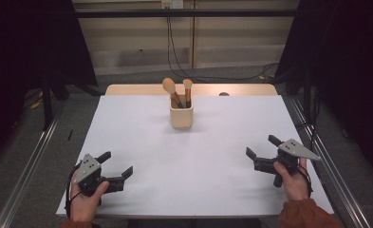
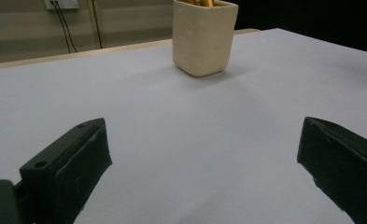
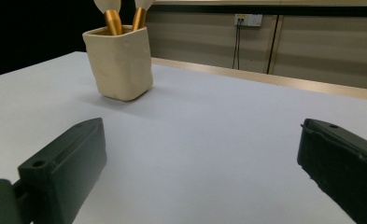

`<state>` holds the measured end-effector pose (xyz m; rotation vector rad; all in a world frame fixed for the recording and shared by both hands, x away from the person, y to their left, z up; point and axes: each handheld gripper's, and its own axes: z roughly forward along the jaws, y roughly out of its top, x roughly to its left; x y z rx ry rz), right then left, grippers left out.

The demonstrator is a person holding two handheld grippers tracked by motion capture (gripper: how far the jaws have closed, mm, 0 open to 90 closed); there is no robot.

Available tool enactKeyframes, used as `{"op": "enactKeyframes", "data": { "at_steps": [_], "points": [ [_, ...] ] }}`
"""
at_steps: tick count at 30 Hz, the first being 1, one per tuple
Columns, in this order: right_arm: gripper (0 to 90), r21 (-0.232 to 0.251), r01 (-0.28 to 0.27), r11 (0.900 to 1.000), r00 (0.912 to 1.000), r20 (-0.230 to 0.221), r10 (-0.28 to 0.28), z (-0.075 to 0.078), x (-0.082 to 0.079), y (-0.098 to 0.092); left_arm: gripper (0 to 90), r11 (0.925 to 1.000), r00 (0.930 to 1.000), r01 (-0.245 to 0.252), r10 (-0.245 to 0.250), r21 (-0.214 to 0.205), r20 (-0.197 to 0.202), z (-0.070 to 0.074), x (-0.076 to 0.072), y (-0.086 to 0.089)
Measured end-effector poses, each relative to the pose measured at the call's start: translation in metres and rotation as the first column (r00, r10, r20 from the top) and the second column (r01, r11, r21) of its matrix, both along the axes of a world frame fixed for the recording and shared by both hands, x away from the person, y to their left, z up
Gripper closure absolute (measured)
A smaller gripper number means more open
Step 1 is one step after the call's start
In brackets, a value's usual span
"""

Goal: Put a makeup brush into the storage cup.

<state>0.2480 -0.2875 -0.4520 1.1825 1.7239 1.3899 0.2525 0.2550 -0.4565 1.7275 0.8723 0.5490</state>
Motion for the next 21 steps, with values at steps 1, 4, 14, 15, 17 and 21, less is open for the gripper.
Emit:
{"op": "enactKeyframes", "data": {
  "at_steps": [1,4,14,15,17,21],
  "points": [
    [1.0,-0.002,-0.002,1.0000,1.0000,-0.004,0.002,0.000,-0.003,-0.001,2.3,1.0000,1.0000,-0.001,0.001,0.003,0.001,0.000,0.000,0.000],
    [1.0,-0.001,-0.001,1.0000,0.9999,-0.013,0.001,-0.003,-0.009,-0.006,2.3,1.0000,1.0000,0.004,-0.004,0.006,-0.002,0.000,0.000,-0.001],
    [1.0,0.010,0.017,0.9998,0.9992,-0.035,-0.017,-0.007,-0.027,-0.018,2.3,1.0000,1.0000,-0.007,0.007,0.001,-0.005,-0.001,0.000,0.002],
    [1.0,0.009,0.015,0.9999,0.9991,-0.039,-0.014,-0.008,-0.028,-0.018,2.3,1.0000,1.0000,-0.008,0.008,0.002,-0.005,-0.001,0.000,0.002],
    [1.0,0.001,0.010,0.9999,0.9992,-0.039,-0.010,-0.009,-0.031,-0.019,2.3,1.0000,1.0000,-0.006,0.006,0.004,-0.006,-0.001,0.000,0.002],
    [1.0,0.005,0.008,1.0000,0.9991,-0.041,-0.008,-0.009,-0.032,-0.020,2.3,1.0000,1.0000,-0.007,0.007,0.002,-0.007,0.000,0.000,0.002]
  ]
}}
